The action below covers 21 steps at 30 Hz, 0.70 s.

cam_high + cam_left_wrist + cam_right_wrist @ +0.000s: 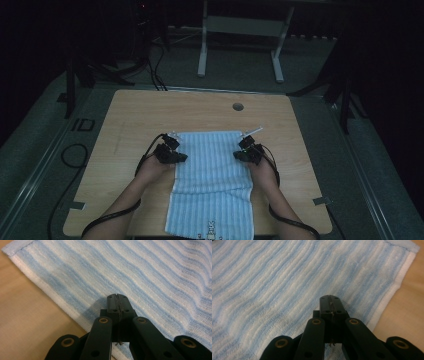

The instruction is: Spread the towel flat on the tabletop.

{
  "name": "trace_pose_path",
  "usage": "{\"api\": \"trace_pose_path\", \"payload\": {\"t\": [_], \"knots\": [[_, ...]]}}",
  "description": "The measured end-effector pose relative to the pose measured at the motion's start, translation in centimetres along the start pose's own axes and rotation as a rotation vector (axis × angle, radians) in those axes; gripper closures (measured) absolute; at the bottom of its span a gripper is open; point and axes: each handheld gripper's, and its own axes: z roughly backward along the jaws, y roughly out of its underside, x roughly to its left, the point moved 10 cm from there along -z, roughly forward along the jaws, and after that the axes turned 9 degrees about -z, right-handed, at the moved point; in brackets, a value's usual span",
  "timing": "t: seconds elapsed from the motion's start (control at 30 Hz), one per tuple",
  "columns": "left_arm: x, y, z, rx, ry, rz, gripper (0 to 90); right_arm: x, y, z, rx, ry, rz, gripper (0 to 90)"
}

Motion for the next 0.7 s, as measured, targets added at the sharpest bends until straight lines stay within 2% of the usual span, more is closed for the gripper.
{"api": "trace_pose_path", "payload": {"t": [0.07,0.2,0.3,0.43,0.5,0.57,0.7], "knots": [[0.7,-0.5,-0.3,-0.002,-0.005,0.017,90.0,-0.4,-0.6,-0.3,0.003,0.002,-0.01,89.9],[2.2,-1.3,-0.7,-0.004,-0.02,0.018,90.0,-1.3,-2.1,-1.1,0.014,0.013,-0.014,89.8],[3.3,-1.8,-1.0,-0.017,-0.018,0.052,90.0,-1.8,-3.1,-1.5,0.023,0.023,-0.017,89.8],[4.6,-2.6,-1.3,-0.003,-0.046,0.041,90.0,-2.5,-4.5,-2.3,0.038,0.035,-0.028,89.8],[5.3,-2.9,-1.5,0.0,-0.057,0.068,90.0,-2.8,-5.2,-2.6,0.046,0.042,-0.021,89.8],[5.9,-3.3,-1.7,0.006,-0.069,0.075,90.0,-3.1,-5.8,-3.0,0.054,0.041,-0.023,89.8],[6.6,-3.9,-2.0,0.016,-0.083,0.068,90.0,-3.7,-6.8,-3.4,0.055,0.053,-0.043,89.7]]}}
